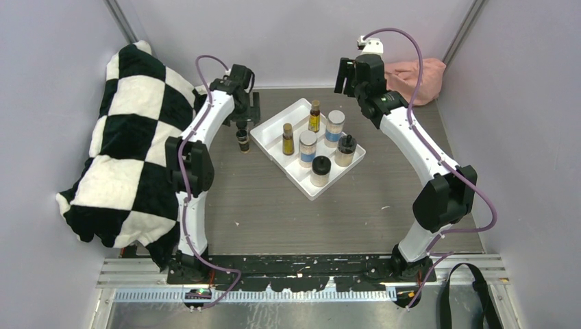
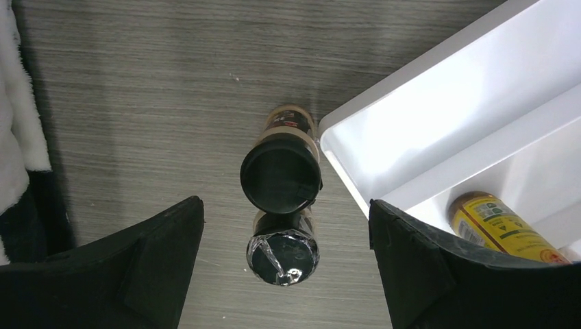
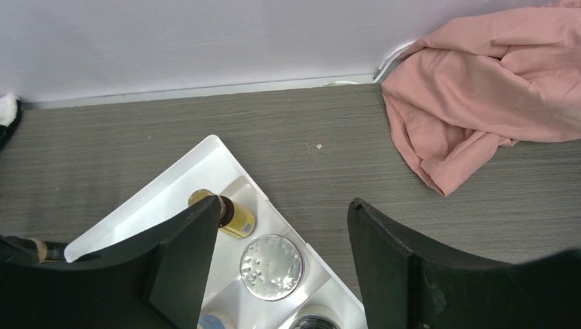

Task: Organize the condiment bottles
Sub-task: Pick up the bottle from the center of the board.

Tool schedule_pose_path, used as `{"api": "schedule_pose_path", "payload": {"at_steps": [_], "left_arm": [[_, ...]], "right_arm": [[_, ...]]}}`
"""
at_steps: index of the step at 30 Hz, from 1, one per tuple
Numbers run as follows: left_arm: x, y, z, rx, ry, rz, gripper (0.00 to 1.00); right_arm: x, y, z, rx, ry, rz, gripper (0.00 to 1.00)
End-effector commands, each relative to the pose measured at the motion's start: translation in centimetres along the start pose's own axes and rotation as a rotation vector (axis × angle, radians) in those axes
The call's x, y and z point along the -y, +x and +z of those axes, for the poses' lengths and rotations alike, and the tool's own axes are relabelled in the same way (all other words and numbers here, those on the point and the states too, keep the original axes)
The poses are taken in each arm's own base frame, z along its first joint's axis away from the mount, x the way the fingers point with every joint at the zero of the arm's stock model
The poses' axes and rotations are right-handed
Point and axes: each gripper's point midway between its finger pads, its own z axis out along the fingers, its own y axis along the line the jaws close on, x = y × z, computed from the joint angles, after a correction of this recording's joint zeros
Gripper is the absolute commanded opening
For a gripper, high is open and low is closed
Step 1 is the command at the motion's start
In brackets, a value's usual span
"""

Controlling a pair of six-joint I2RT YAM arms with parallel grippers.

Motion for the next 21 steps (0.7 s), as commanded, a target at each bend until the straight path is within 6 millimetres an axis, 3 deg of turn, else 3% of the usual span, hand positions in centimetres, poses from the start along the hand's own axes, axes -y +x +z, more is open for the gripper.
{"api": "schedule_pose_path", "payload": {"at_steps": [1, 21], "left_arm": [[-0.5, -1.2, -0.4, 0.028, -0.031, 0.017, 0.9], [0.1, -1.4, 1.5, 0.029, -0.021, 0.017, 0.86]], "right_arm": [[-0.1, -2.9, -1.2, 0.083, -0.027, 0.038, 0.74], [-0.1, -2.0, -0.5, 0.065, -0.027, 0.031, 0.74]]}}
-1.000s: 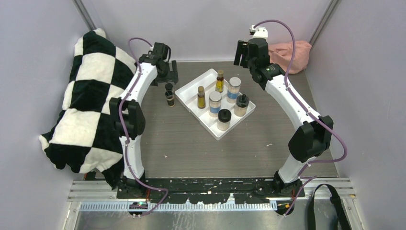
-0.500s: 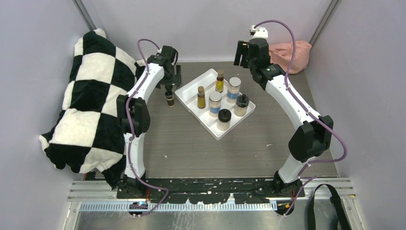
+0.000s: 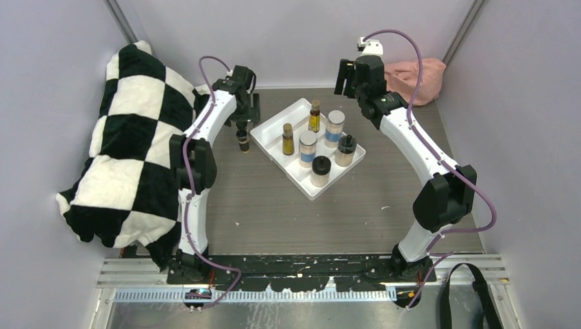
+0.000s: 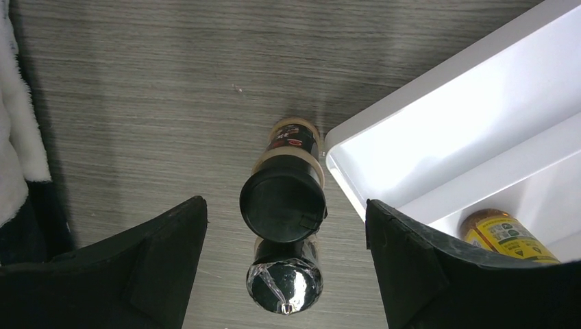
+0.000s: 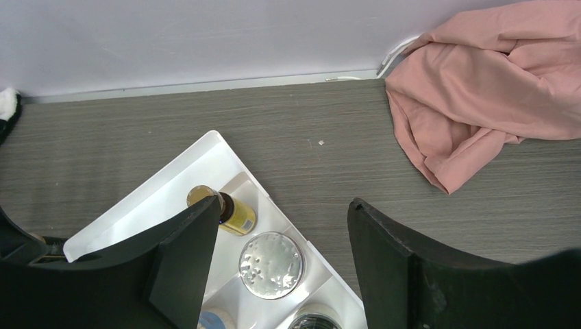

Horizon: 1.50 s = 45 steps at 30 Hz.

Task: Organize the condiment bottles
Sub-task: Pick up the bottle from the center of the board.

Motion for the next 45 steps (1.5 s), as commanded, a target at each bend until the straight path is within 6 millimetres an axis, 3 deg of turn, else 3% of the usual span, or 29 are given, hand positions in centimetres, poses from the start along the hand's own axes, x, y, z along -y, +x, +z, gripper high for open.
{"api": "schedule_pose_path", "payload": {"at_steps": [1, 18, 32, 42, 45], "left_arm": [[0.1, -1.5, 0.0, 0.046, 0.006, -0.005, 0.85], [-0.2, -1.7, 0.5, 0.053, -0.006, -0.021, 0.67], [-0.6, -2.3, -0.2, 0.087, -0.015, -0.035, 0.54], [-0.7, -1.9, -0.5, 0.081, -0.016, -0.043, 0.36], [-0.8, -1.9, -0.7, 0.082, -0.018, -0.044, 0.25]], "right_arm": [[-0.1, -2.6, -0.8, 0.078, -0.015, 0.032, 0.74], [0.2, -2.5, -0.9, 0.077, -0.007, 0.031, 0.74], [0.2, -2.4, -1.0, 0.069, -0.012, 0.035, 0.74], [0.3, -2.5, -1.2, 0.068, -0.007, 0.04, 0.74], [0.3, -2.5, -1.3, 0.067, -0.006, 0.044, 0.74]]}}
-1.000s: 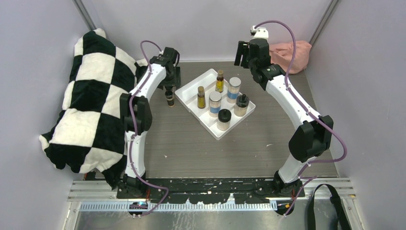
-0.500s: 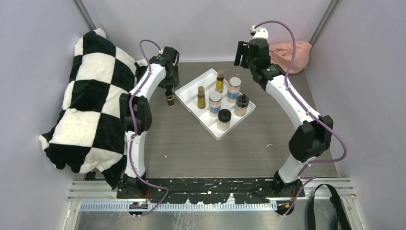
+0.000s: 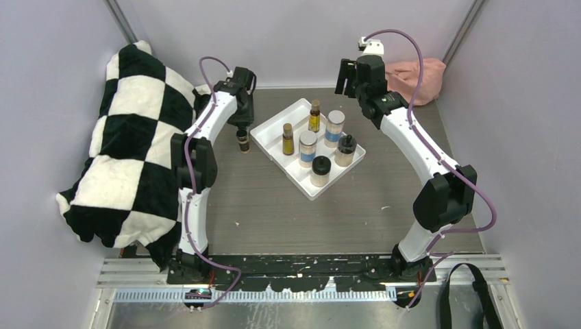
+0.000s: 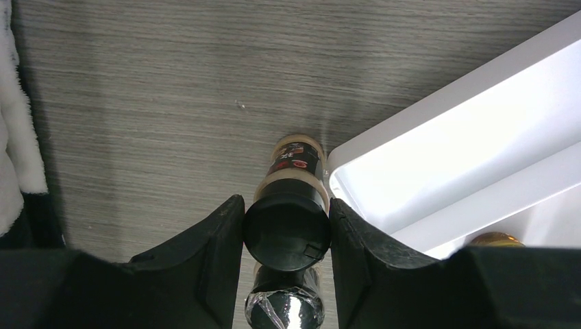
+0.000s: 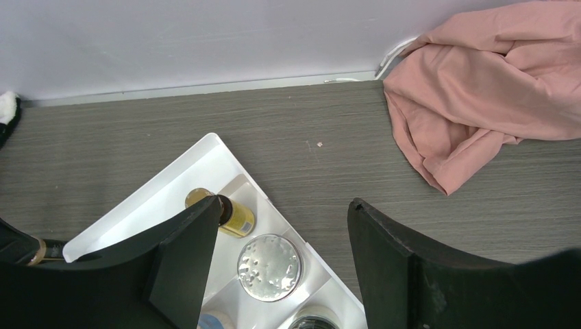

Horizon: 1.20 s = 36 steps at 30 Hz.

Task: Organize the condiment bottles
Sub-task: Pick up the bottle from the center of the board.

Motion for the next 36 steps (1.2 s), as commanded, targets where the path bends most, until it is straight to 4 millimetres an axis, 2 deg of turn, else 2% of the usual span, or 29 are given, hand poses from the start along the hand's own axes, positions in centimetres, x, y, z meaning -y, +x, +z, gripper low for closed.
{"api": "schedule_pose_path", "payload": {"at_steps": [1, 5, 6, 23, 30, 36], "left_arm": [[-0.7, -1.4, -2.2, 0.059, 0.0, -0.031, 0.23], [-0.9, -1.5, -2.5, 0.062, -0.006, -0.035, 0.02], [-0.9, -1.5, -2.5, 0.062, -0.007, -0.035, 0.0], [-1.0, -3.1, -4.1, 0.126, 0.001, -0.069, 0.0], [-0.9, -4.3, -5.0, 0.167, 0.008, -0.077, 0.0], [-0.8, -6.0, -6.3, 0.21, 0.019, -0.084, 0.0]], "right_arm": [[0.0, -2.4, -1.5, 0.062, -0.012, 0.038, 0.74], [0.1, -2.5, -1.8, 0.063, -0.01, 0.04, 0.74], [0.1, -2.5, -1.8, 0.062, -0.011, 0.041, 0.74], [0.2, -2.3, -2.0, 0.061, -0.008, 0.044, 0.74], [0.1, -1.9, -1.7, 0.055, -0.011, 0.044, 0.74], [0.2, -2.5, -1.8, 0.067, -0.008, 0.038, 0.74]]}}
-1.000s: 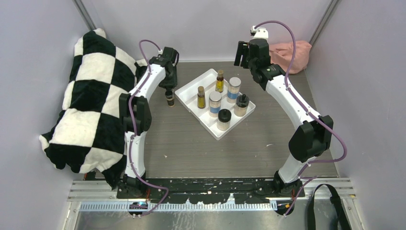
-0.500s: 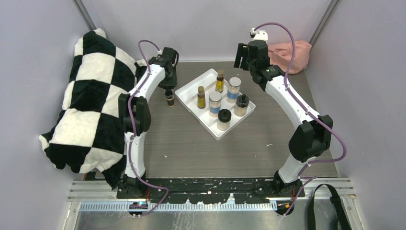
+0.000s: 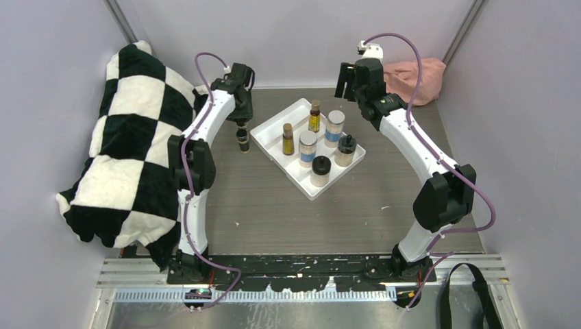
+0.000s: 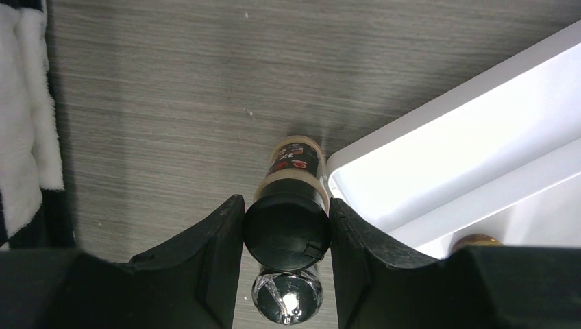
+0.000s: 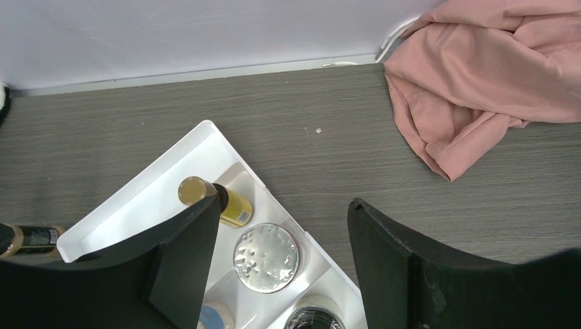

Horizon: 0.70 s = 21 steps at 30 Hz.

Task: Organize the condiment bottles
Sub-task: Pick up the bottle from the center of the board.

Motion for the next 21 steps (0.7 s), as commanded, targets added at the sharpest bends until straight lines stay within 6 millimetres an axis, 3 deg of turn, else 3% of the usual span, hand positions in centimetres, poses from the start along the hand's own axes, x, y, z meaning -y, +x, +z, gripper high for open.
{"api": "schedule_pose_path", "payload": {"at_steps": [1, 10, 17, 21], "left_arm": [[-0.4, -5.3, -4.7, 0.17, 0.029, -0.055, 0.0], [0.5, -7.7, -7.0, 0.24, 0.044, -0.048, 0.0], [2.8, -8.7, -8.0, 0.279, 0.084, -0.011, 0.0], [5.3, -9.1, -8.4, 0.304, 0.162, 0.013, 0.0]], "right_arm": [[-0.1, -3.9, -2.1, 0.102, -0.018, 0.032, 0.74], [-0.1, -4.0, -2.2, 0.104, -0.019, 0.034, 0.74], [0.2, -4.3, -2.5, 0.11, -0.007, 0.033, 0.74], [0.5, -4.4, -2.9, 0.114, 0.005, 0.029, 0.74]]}}
